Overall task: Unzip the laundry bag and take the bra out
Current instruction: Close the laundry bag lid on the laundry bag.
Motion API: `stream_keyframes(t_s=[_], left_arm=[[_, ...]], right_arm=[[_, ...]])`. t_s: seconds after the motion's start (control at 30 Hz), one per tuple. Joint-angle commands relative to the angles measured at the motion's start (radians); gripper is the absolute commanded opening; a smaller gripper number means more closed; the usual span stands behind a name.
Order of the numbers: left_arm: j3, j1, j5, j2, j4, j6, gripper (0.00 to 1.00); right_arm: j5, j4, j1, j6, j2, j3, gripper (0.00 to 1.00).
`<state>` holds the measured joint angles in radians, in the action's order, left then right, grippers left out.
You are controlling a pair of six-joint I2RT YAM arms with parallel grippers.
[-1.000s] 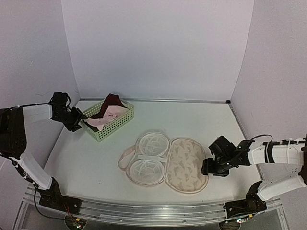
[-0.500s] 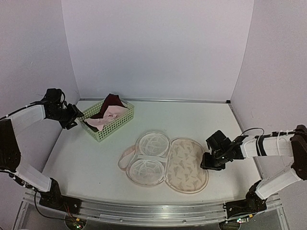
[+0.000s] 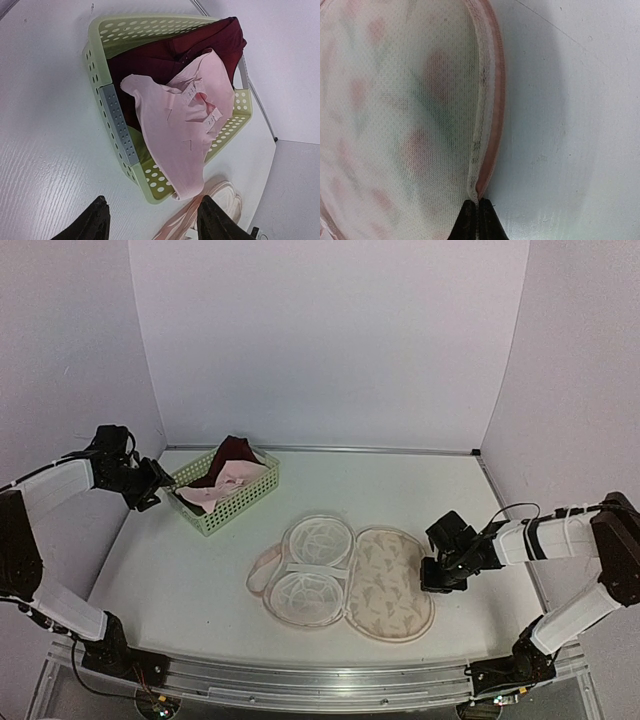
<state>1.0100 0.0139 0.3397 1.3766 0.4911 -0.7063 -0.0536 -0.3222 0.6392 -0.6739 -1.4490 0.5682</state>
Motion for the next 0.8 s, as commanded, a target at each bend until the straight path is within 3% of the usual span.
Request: stream_keyframes(t_s=[0.0, 0.43, 0.77], left_arm=[[0.029, -0.001, 0.009, -0.027, 0.008, 0.012, 0.6], [0.025, -0.001, 0.02, -0.022, 0.008, 0.034, 0.6], [0.01, -0.002, 0.018, -0.045, 0.015, 0.07, 0.6]], right_arm=[[-0.014, 0.024, -0.004, 0.016, 0.004, 0.024, 0.0], [0.083, -0.076, -0.004, 0.117, 0.2, 0.194, 0.0], [0.288, -0.11, 0.002, 0.173, 0.167, 0.407, 0.0]])
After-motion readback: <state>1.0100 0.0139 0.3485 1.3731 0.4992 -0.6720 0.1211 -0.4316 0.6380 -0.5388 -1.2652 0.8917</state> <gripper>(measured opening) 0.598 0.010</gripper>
